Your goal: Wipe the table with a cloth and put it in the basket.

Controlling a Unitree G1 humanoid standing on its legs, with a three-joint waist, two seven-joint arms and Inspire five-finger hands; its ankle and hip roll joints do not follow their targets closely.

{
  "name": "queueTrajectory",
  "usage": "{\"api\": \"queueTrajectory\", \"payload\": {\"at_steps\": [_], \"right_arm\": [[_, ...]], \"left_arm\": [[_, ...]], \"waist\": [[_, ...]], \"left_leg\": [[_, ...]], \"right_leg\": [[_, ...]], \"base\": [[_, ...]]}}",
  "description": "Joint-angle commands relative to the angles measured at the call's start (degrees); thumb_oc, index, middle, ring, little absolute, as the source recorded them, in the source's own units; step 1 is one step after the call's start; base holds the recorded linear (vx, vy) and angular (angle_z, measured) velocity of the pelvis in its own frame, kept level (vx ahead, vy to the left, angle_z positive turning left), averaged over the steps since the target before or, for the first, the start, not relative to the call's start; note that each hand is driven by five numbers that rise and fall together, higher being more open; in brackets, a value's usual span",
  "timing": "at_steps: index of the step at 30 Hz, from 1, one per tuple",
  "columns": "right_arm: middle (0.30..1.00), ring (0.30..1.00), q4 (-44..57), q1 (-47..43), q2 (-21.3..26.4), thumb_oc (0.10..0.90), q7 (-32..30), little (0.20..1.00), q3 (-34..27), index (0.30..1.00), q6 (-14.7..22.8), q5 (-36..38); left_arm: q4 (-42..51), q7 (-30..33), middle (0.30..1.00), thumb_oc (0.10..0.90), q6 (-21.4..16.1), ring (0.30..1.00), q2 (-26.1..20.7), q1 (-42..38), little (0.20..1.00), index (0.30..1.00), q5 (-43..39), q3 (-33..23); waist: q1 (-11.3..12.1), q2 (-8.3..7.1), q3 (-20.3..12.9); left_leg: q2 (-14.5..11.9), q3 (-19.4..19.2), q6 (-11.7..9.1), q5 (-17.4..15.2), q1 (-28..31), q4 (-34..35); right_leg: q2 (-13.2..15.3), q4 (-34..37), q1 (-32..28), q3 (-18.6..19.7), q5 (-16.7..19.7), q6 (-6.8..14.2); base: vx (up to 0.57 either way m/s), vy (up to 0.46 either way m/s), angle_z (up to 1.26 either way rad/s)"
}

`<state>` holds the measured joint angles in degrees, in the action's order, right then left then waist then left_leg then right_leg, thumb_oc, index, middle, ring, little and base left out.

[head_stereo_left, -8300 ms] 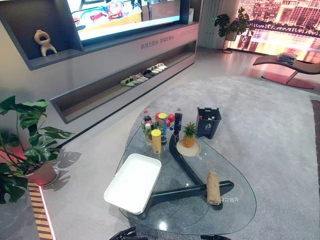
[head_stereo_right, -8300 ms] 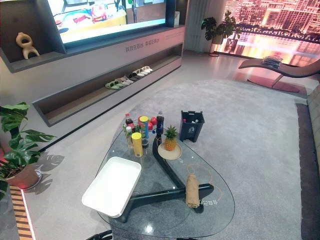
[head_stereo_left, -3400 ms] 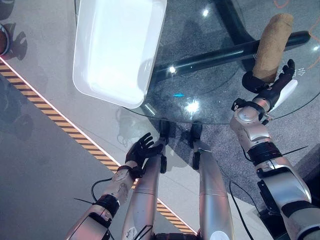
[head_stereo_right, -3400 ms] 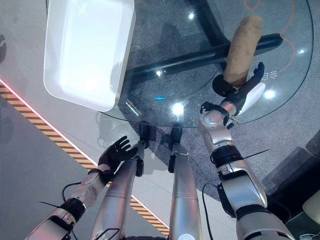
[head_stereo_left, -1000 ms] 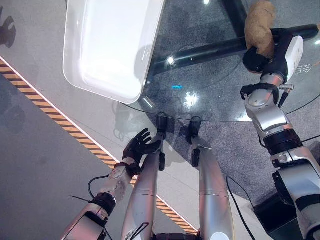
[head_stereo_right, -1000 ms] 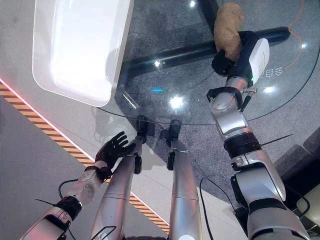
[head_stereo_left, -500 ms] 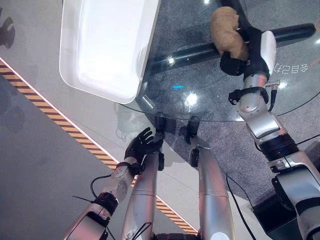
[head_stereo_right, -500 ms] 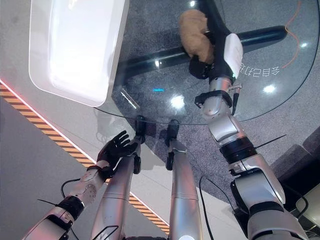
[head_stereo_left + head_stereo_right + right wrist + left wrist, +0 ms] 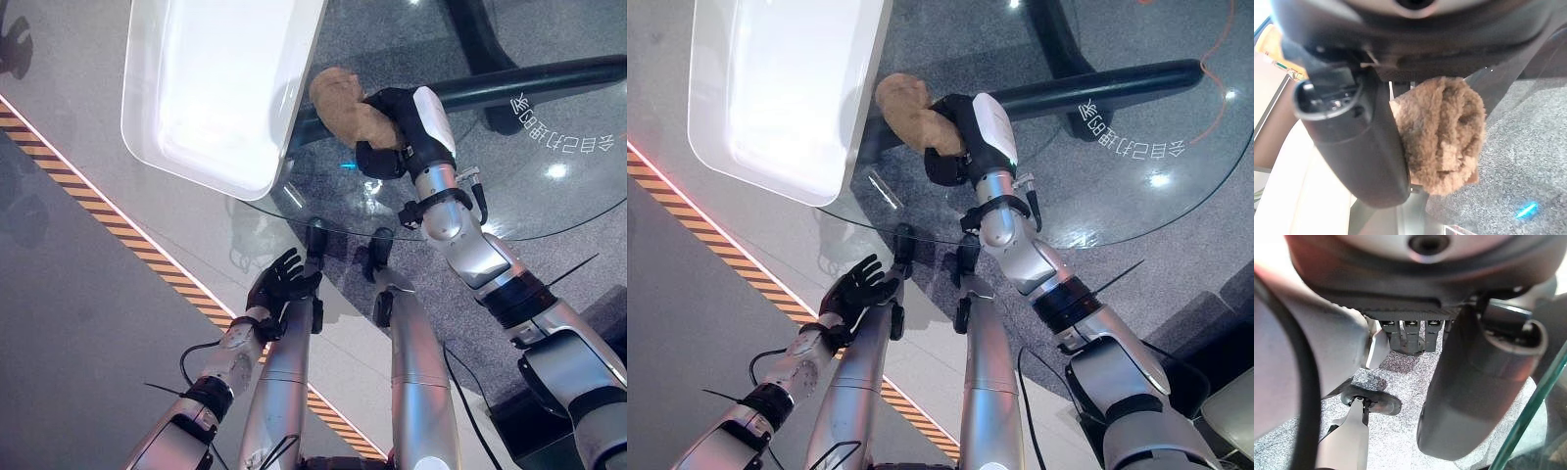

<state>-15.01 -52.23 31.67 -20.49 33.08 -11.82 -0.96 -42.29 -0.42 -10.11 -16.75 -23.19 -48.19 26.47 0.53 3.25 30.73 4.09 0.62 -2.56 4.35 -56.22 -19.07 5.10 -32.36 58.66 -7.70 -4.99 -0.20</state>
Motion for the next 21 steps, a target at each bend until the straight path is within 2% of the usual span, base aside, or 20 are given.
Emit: {"api": "queueTrajectory", "payload": {"at_steps": [1,11,18,21], "right_arm": [[0.3,0.3,2.55,4.62,-2.0,0.1,4.22,0.2,5.86,0.3,1.48,1.51],[0.3,0.3,3.54,6.09,-1.46,0.1,5.66,0.2,4.7,0.3,3.01,3.03],[0.3,0.3,7.4,6.75,0.12,0.1,13.16,0.2,5.81,0.3,3.3,0.94],[0.3,0.3,9.34,7.38,1.29,0.1,13.32,0.2,6.77,0.3,2.93,0.9]], "left_arm": [[-0.04,-0.16,0.9,0.8,2.44,0.9,2.76,4.32,0.9,0.9,1.43,4.98],[-0.4,0.19,0.9,0.8,2.66,0.9,2.59,4.0,0.9,0.9,1.17,4.84],[-0.18,-0.34,0.9,0.8,2.63,0.9,2.08,4.65,0.9,0.9,1.53,4.31],[0.19,-0.22,0.9,0.8,2.64,0.9,1.5,4.8,0.9,0.9,1.29,4.45]], "waist": [[1.02,0.17,-0.93],[0.66,-0.1,-0.93],[0.54,-0.15,-0.93],[0.4,-0.29,-0.93]], "left_leg": [[2.8,-1.37,3.52,-6.64,-2.0,-8.79],[2.74,-1.45,3.62,-6.85,-2.41,-9.26],[2.79,-1.46,3.63,-6.76,-2.64,-9.33],[2.71,-1.52,3.62,-6.74,-2.71,-9.38]], "right_leg": [[-0.53,9.22,0.36,1.91,8.47,5.77],[-0.63,8.7,0.85,1.99,8.44,5.78],[-0.73,8.42,1.11,1.83,8.28,5.73],[-0.81,8.33,1.17,1.84,8.21,5.72]], "base": [[0.0,0.0,0.0],[0.0,0.0,0.0],[0.0,0.0,0.0],[0.0,0.0,0.0]]}}
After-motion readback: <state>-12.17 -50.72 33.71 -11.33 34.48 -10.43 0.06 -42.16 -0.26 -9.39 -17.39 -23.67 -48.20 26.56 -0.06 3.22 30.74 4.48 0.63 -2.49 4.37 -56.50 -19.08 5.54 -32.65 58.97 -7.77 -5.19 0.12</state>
